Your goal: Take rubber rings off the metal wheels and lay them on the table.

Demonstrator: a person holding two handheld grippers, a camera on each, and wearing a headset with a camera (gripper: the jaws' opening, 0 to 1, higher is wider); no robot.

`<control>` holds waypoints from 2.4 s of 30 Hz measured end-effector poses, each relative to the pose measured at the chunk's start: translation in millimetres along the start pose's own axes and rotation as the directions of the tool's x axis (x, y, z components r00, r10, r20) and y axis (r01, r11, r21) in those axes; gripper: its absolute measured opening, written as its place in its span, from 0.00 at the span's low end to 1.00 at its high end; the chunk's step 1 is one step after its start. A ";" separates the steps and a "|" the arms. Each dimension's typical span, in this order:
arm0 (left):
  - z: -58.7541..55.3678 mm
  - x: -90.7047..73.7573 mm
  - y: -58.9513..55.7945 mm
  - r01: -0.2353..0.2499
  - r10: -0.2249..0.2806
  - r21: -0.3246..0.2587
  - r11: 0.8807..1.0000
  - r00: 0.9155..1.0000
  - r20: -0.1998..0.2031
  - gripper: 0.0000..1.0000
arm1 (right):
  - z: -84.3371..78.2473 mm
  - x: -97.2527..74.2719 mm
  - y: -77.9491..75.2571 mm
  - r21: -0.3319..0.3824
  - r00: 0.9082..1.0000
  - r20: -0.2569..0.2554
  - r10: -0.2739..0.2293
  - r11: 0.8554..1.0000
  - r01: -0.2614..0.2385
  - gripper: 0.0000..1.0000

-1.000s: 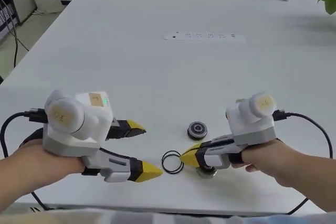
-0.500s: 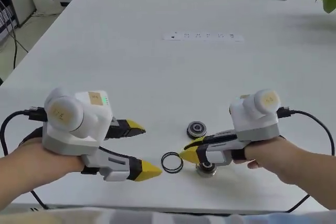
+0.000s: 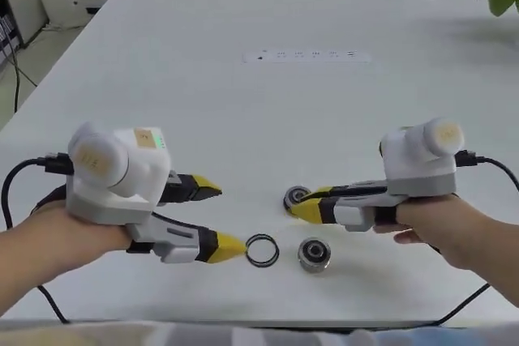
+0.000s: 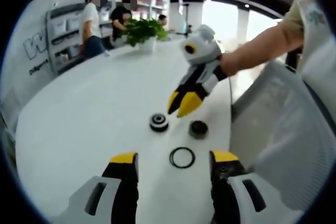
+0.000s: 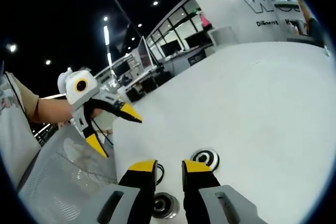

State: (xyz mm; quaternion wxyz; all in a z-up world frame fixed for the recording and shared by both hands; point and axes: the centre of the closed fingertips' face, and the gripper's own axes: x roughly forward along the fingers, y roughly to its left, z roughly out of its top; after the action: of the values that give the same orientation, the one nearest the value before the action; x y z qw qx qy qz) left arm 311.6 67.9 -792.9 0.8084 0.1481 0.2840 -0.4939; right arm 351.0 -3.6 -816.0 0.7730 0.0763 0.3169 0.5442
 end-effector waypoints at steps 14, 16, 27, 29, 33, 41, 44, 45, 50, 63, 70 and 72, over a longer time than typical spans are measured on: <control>11.9 13.8 15.1 -0.005 0.006 -0.014 1.000 1.000 0.014 0.53 | 6.1 -24.3 -24.8 0.017 0.996 0.040 -0.074 0.997 0.073 0.18; 12.6 15.8 17.1 -0.006 0.006 -0.021 1.000 1.000 0.015 0.52 | 5.4 -25.2 -25.4 0.016 0.996 0.039 -0.079 0.997 0.079 0.18; 17.9 32.8 25.8 -0.005 0.005 -0.029 1.000 1.000 0.013 0.50 | 1.2 -24.0 -30.7 -0.047 0.994 0.027 -0.109 0.993 0.110 0.22; 18.2 36.2 27.1 -0.005 0.005 -0.030 1.000 1.000 0.012 0.49 | -1.0 -22.2 -31.5 -0.062 0.994 0.018 -0.111 0.992 0.112 0.22; 18.7 41.6 28.1 -0.002 0.003 -0.035 0.999 1.000 0.011 0.49 | -4.3 -19.8 -35.2 -0.076 0.993 0.009 -0.119 0.990 0.120 0.23; 18.0 51.3 30.5 0.001 -0.001 -0.040 0.999 1.000 0.002 0.46 | -8.1 -15.5 -40.1 -0.103 0.992 0.000 -0.128 0.986 0.128 0.25; 17.8 55.8 33.5 -0.009 0.009 -0.022 1.000 1.000 -0.003 0.43 | -8.8 -13.2 -41.2 -0.111 0.992 -0.002 -0.128 0.986 0.127 0.25; 17.7 57.9 34.2 -0.007 0.007 -0.026 1.000 1.000 -0.004 0.43 | -9.3 -12.1 -41.4 -0.115 0.992 -0.004 -0.127 0.985 0.126 0.25; 17.5 66.4 34.4 0.003 -0.003 -0.028 1.000 1.000 -0.006 0.42 | -12.7 -8.1 -43.8 -0.138 0.992 -0.019 -0.127 0.983 0.123 0.26; 20.3 85.4 31.3 0.029 -0.029 -0.028 0.999 1.000 -0.008 0.38 | -20.7 0.0 -46.6 -0.177 0.992 -0.047 -0.117 0.978 0.107 0.29; 22.7 97.0 29.9 0.042 -0.042 -0.034 0.999 0.999 -0.011 0.36 | -20.2 0.0 -46.9 -0.181 0.992 -0.046 -0.118 0.978 0.108 0.29; 22.2 100.3 29.8 0.044 -0.045 -0.035 0.998 0.999 -0.016 0.35 | -20.7 -0.1 -46.2 -0.181 0.992 -0.047 -0.118 0.978 0.107 0.29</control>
State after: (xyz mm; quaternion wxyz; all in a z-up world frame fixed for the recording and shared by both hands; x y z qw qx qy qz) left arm 380.1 -1.3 -837.2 0.7971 0.1320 0.3027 -0.5055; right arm 375.8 -26.7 -853.6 0.7968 -0.0270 0.2928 0.5279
